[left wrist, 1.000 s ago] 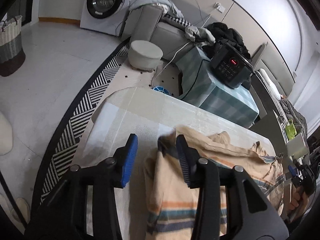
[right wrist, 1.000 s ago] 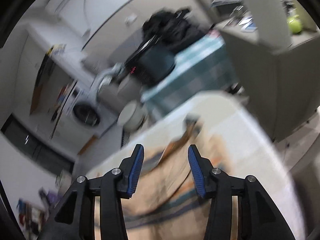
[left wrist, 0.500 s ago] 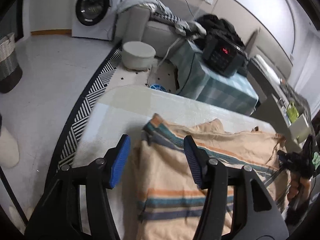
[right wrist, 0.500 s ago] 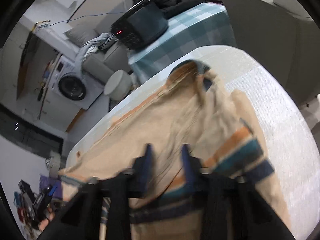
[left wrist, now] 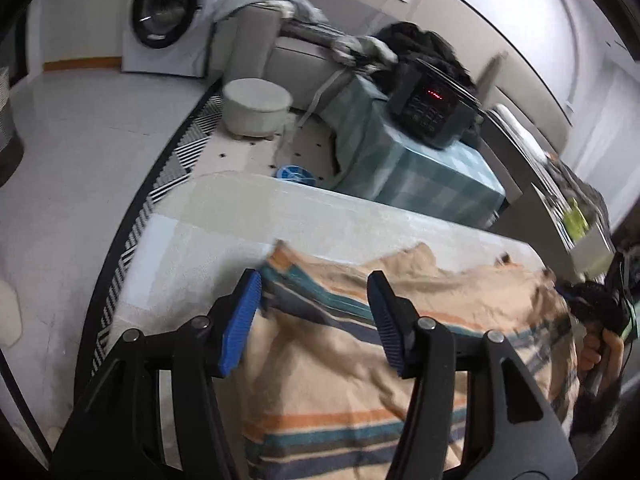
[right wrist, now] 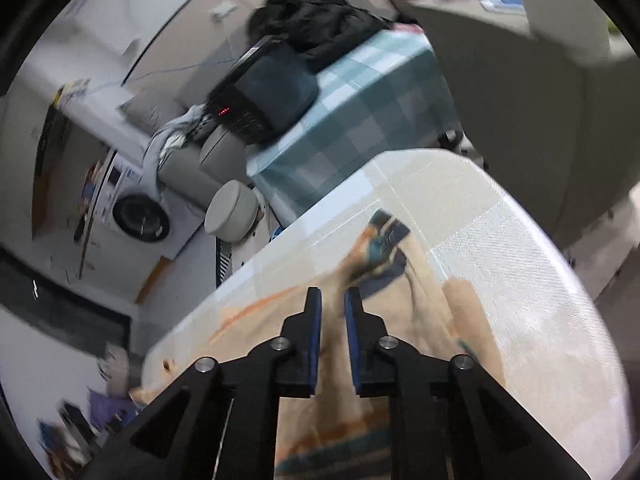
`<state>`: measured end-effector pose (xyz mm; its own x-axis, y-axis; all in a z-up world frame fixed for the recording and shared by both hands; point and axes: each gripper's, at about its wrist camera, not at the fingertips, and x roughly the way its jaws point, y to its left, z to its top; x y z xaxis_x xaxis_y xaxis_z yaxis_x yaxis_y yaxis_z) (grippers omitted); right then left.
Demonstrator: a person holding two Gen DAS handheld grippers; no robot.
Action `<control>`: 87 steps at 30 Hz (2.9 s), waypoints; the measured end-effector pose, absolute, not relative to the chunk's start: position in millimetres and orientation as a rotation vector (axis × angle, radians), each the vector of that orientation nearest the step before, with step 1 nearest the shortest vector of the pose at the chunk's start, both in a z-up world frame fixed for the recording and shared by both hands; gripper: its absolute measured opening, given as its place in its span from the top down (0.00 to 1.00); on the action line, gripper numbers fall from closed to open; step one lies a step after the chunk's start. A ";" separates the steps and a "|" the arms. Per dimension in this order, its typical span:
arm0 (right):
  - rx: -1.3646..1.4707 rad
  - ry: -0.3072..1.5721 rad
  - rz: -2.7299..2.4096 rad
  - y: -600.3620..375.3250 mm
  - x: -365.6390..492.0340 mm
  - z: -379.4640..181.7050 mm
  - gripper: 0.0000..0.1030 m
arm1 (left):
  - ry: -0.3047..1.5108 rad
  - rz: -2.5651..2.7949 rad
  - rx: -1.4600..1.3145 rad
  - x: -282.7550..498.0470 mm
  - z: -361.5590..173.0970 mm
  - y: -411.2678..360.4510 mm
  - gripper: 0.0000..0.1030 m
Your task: Fold small clothes
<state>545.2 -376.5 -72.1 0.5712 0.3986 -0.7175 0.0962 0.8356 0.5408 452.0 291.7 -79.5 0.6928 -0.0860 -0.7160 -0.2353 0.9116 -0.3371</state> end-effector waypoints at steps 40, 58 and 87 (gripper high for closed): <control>-0.187 0.828 0.252 -323.0 209.0 152.1 0.17 | 0.761 -0.158 -0.171 329.2 40.5 159.6 0.20; -0.295 1.001 0.556 -163.0 438.2 41.6 0.13 | 0.809 -0.054 -0.120 408.1 23.0 186.3 0.01; -0.766 1.069 0.943 -154.7 462.7 -88.7 0.91 | 0.996 -0.145 0.094 494.7 -76.8 154.2 0.10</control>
